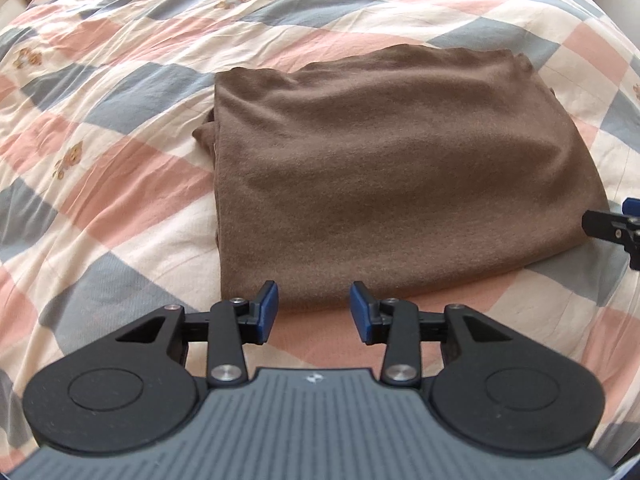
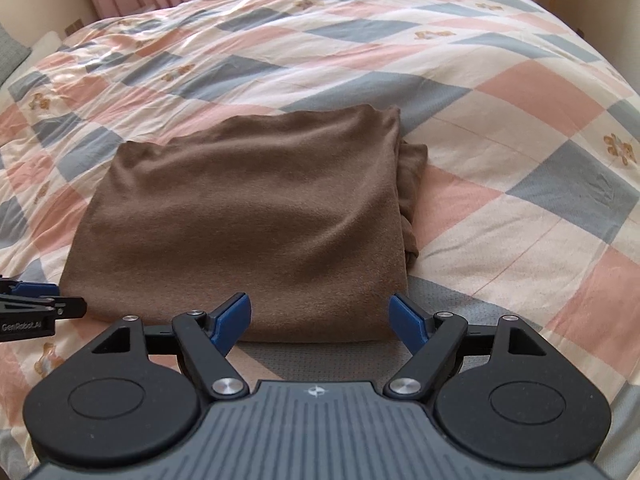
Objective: Fold clothes
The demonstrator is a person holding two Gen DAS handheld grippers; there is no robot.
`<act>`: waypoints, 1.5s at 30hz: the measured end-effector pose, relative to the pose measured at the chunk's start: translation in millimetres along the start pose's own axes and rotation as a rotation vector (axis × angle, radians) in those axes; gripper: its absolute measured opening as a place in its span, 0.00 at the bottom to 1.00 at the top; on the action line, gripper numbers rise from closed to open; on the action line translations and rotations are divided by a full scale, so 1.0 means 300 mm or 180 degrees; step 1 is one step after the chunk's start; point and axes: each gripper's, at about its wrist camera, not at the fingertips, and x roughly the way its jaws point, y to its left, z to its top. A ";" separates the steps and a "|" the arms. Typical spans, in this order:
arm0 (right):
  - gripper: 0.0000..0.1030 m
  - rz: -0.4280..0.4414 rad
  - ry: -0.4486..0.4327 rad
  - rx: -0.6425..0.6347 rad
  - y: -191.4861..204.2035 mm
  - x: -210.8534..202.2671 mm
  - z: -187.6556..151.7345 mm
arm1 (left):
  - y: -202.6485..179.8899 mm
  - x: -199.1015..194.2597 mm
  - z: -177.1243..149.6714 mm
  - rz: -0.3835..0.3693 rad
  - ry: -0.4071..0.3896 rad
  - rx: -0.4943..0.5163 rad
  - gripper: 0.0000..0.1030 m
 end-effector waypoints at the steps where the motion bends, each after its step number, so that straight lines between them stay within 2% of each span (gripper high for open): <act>1: 0.76 -0.0011 0.0007 0.0027 -0.001 0.004 -0.001 | 0.001 0.003 0.000 -0.0011 0.0002 0.0031 0.34; 7: 0.77 0.0014 0.0078 0.0124 -0.006 0.016 -0.006 | 0.003 0.019 0.001 0.0029 0.0035 0.0049 0.35; 14: 0.77 0.0207 0.0020 0.0189 -0.063 0.021 -0.008 | -0.017 -0.009 0.005 -0.0011 -0.0056 0.0004 0.36; 18: 0.75 0.0541 -0.0236 0.0455 -0.187 0.004 0.005 | -0.030 -0.017 0.024 -0.0055 -0.0184 0.0017 0.34; 21: 0.75 0.0804 -0.0316 0.0725 -0.305 0.050 0.039 | -0.045 -0.010 0.042 -0.0083 -0.0292 0.0021 0.34; 24: 0.75 0.1001 -0.0333 0.0892 -0.385 0.131 0.080 | -0.064 0.002 0.066 -0.0088 -0.0364 0.0030 0.34; 30: 0.75 0.1417 -0.0165 0.1383 -0.506 0.338 0.138 | -0.057 0.035 0.136 -0.0086 -0.0413 0.0018 0.35; 32: 0.71 0.1572 -0.0091 0.1497 -0.532 0.401 0.149 | -0.040 0.052 0.150 -0.0102 -0.0434 0.0011 0.35; 34: 0.61 0.1762 -0.0007 0.1524 -0.546 0.449 0.161 | -0.020 0.064 0.170 -0.0159 -0.0463 -0.0027 0.35; 37: 0.48 0.1972 0.0104 0.1500 -0.548 0.498 0.171 | 0.013 0.073 0.200 -0.0326 -0.0557 -0.0078 0.34; 40: 0.35 0.2049 0.0161 0.1587 -0.561 0.530 0.166 | 0.045 0.090 0.224 -0.0523 -0.0670 -0.0129 0.34; 42: 0.35 0.2080 0.0173 0.1676 -0.570 0.537 0.162 | 0.057 0.111 0.245 -0.0665 -0.0696 -0.0178 0.28; 45: 0.39 0.2052 0.0175 0.1699 -0.565 0.531 0.167 | 0.051 0.149 0.278 -0.0881 -0.0714 -0.0151 0.28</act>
